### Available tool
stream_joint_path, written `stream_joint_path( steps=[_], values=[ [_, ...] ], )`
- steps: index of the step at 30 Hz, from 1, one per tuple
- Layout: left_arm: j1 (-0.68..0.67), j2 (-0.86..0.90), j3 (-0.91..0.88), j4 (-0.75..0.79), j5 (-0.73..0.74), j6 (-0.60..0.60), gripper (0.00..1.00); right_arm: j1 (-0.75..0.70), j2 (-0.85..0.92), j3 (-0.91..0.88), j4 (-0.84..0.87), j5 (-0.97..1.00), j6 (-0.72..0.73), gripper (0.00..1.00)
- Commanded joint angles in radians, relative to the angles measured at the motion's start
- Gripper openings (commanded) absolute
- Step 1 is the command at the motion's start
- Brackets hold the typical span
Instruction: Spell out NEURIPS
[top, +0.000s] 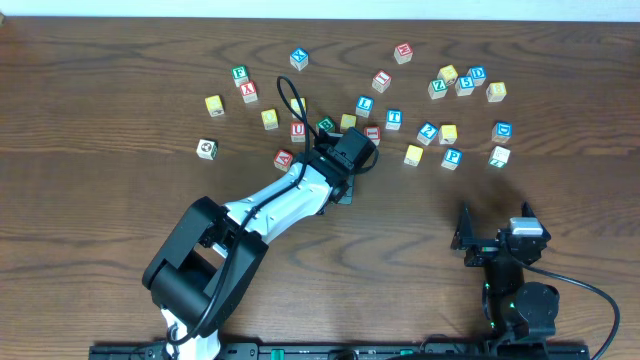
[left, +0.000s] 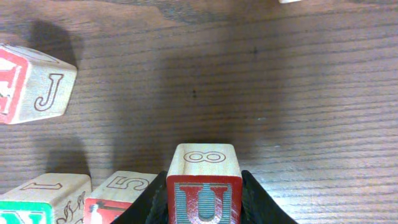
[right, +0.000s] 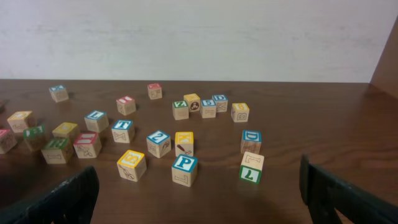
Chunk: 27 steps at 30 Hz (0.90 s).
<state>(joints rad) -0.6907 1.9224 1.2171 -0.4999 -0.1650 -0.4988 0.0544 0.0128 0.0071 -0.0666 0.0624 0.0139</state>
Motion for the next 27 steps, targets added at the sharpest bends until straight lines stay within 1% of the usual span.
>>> stream_joint_path(
  steps=[1, 27],
  values=[
    [0.007, 0.018, -0.032, -0.018, -0.031, -0.013, 0.07, -0.007, -0.004, -0.002, -0.004, -0.002, -0.008, 0.99],
    [0.004, 0.018, -0.034, -0.087, 0.000, -0.058, 0.07, -0.007, -0.004, -0.002, -0.004, -0.002, -0.008, 0.99]
  ],
)
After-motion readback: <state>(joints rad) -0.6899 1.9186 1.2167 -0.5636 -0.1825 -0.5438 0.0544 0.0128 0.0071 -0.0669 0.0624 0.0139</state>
